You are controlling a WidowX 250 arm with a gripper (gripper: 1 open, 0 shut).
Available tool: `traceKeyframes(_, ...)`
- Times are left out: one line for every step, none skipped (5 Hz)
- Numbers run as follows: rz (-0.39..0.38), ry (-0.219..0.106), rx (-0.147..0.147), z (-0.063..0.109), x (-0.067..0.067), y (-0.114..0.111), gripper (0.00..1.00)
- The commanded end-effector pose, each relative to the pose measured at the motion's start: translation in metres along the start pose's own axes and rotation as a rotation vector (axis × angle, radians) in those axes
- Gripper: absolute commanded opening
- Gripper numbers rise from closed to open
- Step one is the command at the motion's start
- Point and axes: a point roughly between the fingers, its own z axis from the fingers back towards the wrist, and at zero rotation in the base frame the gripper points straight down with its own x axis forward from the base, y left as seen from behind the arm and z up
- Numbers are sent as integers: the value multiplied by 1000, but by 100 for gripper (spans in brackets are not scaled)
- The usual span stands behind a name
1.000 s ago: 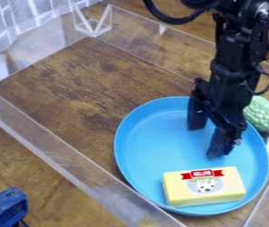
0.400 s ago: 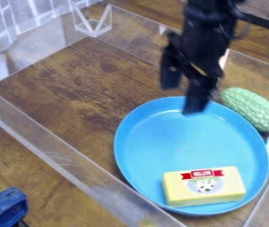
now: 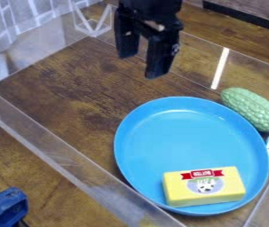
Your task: Put the white object in the blue tray
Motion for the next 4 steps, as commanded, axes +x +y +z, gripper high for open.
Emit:
traceKeyframes(40, -80, 27, 25, 2, 6, 100)
traceKeyframes(54, -75, 27, 27, 5, 9, 100)
traceKeyframes(89, -70, 29, 18, 12, 3, 100)
traceKeyframes(124, -64, 29, 8, 18, -3, 100)
